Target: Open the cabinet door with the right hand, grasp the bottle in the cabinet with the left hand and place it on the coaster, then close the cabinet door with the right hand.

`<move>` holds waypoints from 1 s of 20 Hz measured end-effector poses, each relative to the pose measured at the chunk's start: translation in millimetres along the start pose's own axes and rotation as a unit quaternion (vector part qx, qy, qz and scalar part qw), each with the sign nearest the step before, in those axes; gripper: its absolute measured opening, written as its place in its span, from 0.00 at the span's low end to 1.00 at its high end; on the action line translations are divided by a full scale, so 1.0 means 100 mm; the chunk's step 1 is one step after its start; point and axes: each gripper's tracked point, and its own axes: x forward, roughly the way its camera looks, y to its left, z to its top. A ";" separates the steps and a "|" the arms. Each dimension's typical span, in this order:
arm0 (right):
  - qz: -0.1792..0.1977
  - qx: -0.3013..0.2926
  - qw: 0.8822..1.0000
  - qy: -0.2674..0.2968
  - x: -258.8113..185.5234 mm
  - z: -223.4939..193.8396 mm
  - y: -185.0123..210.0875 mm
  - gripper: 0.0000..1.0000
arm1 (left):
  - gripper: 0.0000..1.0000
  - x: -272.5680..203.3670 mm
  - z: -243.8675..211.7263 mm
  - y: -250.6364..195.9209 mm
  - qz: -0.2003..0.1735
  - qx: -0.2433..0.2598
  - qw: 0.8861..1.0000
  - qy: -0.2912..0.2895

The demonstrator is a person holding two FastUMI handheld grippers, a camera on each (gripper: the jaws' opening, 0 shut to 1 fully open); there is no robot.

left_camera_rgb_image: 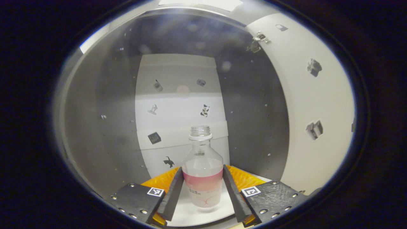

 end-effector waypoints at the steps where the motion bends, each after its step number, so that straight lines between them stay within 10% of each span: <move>1: 0.001 0.002 1.000 -0.002 -0.02 0.01 0.01 0.97 | 0.72 -0.09 0.08 -0.01 -0.002 0.005 1.000 -0.008; 9: -0.015 0.012 1.000 -0.017 -0.36 0.06 0.00 0.97 | 0.72 -1.08 0.47 -0.05 -0.021 0.036 0.999 -0.029; 20: -0.049 0.032 0.998 -0.026 -1.28 0.03 0.19 0.96 | 0.72 -2.52 -0.24 0.47 0.010 0.021 1.000 0.021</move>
